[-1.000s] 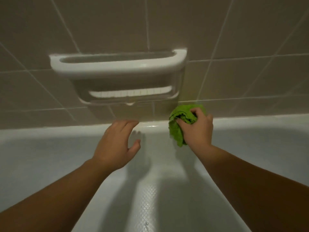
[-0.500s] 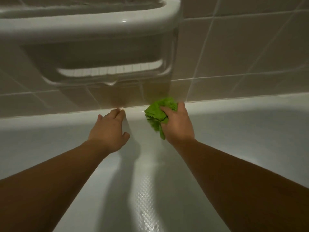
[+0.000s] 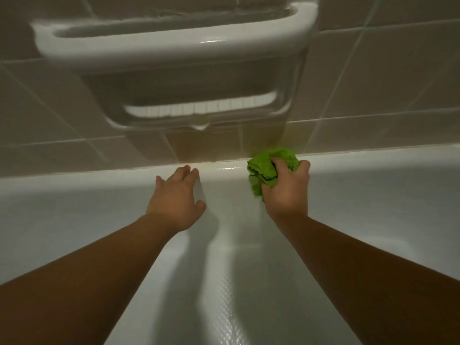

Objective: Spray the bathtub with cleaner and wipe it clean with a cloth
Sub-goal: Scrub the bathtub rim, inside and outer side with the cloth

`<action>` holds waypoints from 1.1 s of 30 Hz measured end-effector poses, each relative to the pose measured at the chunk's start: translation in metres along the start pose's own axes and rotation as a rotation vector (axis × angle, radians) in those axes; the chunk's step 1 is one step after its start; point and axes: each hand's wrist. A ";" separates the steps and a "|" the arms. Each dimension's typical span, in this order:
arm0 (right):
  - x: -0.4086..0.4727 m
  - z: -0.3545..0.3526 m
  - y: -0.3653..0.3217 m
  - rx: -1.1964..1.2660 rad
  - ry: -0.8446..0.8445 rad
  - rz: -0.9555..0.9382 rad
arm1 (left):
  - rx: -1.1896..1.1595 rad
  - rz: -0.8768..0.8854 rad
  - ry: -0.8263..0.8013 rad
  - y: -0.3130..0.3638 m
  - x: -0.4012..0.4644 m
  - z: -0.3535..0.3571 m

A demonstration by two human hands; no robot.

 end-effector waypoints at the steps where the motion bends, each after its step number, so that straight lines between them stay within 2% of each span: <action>1: -0.003 0.011 -0.017 -0.041 -0.016 -0.018 | -0.030 -0.024 0.006 -0.009 -0.001 -0.002; 5: -0.020 0.046 -0.080 -0.146 -0.062 -0.127 | -0.149 -0.064 0.002 -0.040 -0.004 -0.004; 8: -0.027 0.060 -0.110 -0.164 -0.178 -0.255 | -0.180 -0.038 -0.014 -0.055 -0.005 -0.001; 13: -0.023 0.051 -0.111 -0.202 -0.253 -0.299 | -0.163 -0.052 0.028 -0.059 -0.003 0.005; 17: -0.011 0.021 -0.070 -0.194 -0.226 -0.223 | -0.186 -0.072 0.066 -0.053 -0.003 0.011; 23: 0.003 -0.017 -0.008 -0.194 -0.061 0.055 | -0.179 -0.090 0.088 -0.029 0.002 0.019; 28: 0.011 -0.011 0.002 -0.058 0.073 0.224 | -0.065 -0.060 0.127 -0.012 0.005 0.027; 33: 0.013 -0.019 0.025 -0.002 0.078 0.098 | -0.067 -0.025 0.107 0.014 0.005 0.027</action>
Point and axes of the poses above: each hand's wrist, its own x-axis towards the middle knuckle, its own z-axis out of the palm, y = z × x, and after that the axes turned 6 degrees about -x, right-handed
